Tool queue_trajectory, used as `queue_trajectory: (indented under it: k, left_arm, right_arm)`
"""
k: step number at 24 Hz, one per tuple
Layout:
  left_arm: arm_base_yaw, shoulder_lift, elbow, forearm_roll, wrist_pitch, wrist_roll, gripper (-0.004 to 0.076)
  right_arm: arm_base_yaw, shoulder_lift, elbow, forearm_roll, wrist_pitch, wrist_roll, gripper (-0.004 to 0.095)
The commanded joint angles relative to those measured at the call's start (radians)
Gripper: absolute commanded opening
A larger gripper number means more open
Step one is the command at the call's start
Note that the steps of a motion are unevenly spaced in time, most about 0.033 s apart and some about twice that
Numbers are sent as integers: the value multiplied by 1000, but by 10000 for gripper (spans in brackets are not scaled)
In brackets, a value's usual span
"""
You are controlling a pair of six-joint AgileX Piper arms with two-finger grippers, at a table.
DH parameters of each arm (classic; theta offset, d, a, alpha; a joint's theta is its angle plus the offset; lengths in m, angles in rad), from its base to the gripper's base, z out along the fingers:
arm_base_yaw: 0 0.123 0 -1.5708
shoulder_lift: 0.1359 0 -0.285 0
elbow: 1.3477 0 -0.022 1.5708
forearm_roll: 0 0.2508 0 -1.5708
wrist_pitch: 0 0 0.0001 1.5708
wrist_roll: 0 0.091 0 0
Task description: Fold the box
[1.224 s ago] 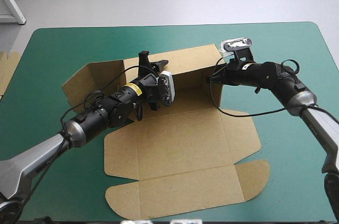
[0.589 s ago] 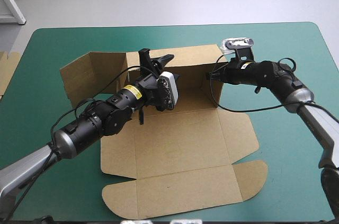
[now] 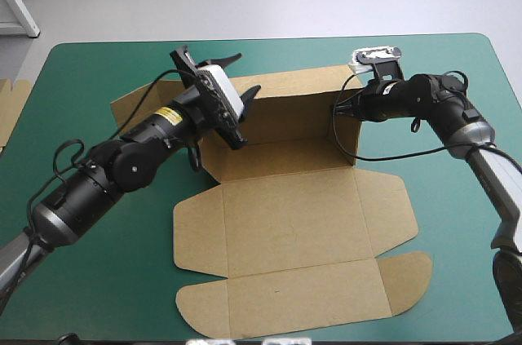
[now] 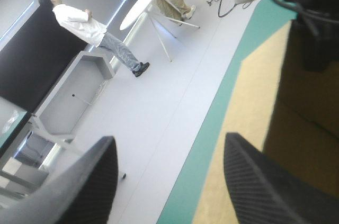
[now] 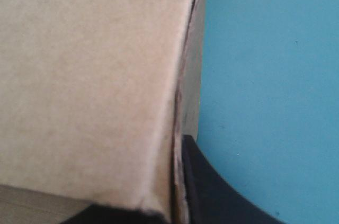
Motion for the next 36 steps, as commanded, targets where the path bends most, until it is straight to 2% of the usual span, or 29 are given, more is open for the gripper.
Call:
queue_trajectory:
  k: [1,4,8,16,19,22,28,31,36]
  left_arm:
    - [108,-34,-92,-71,31,-14,407]
    - [225,-34,-114,-111,105,-35,407]
    - [393,-36,-114,-116,208,-139,404]
    - [636,-26,-114,-114,381,-397,398]
    - [656,-26,-114,-97,402,-443,398]
    - [656,-22,-113,-8,412,-533,398]
    - [656,-21,-113,5,414,-547,398]
    - [656,-21,-113,5,433,-549,382]
    - [656,-21,-113,5,439,-562,383]
  right_arm:
    - [-5,-42,-40,4,-29,18,1]
    - [-5,-35,-55,4,-4,22,1]
    - [-5,-15,-113,-20,57,42,1]
    - [-5,85,-320,-79,248,67,2]
    - [-5,115,-379,-95,287,70,1]
    - [-5,141,-452,-142,385,78,1]
    - [-7,224,-552,-165,546,73,0]
    - [-7,240,-554,-117,512,69,0]
    - [-7,258,-554,-118,501,76,5]
